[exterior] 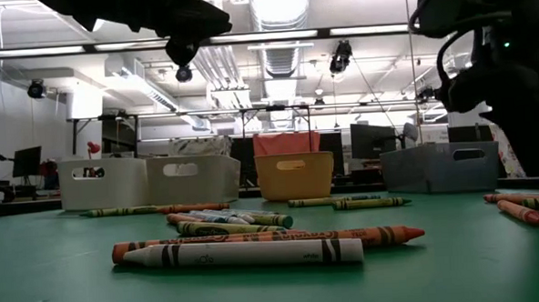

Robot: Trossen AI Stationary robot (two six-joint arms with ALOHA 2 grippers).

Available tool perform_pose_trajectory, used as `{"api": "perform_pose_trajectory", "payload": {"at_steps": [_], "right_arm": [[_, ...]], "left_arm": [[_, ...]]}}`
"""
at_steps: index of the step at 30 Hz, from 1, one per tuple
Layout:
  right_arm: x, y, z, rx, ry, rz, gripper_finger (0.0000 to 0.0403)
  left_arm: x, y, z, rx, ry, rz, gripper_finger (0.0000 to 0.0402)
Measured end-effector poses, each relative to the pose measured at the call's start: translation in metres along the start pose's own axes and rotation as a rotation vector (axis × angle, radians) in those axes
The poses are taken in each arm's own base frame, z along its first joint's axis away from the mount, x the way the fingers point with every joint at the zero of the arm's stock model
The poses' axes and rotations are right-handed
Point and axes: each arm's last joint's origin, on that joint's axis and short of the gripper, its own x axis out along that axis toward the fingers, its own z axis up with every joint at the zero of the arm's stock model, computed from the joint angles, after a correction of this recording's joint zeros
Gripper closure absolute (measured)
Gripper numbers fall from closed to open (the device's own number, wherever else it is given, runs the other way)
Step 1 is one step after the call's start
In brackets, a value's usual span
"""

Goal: Sort crayons
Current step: Put the white crayon into the black bin

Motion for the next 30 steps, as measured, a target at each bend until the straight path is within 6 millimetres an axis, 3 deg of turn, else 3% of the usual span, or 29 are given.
{"api": "perform_pose_trajectory", "payload": {"at_steps": [30], "right_arm": [[0.02, 0.011, 0.006, -0.015, -0.077, -0.037, 0.0323]], "left_arm": [[-0.001, -0.001, 0.011, 0.026, -0.037, -0.004, 0.0345]]}}
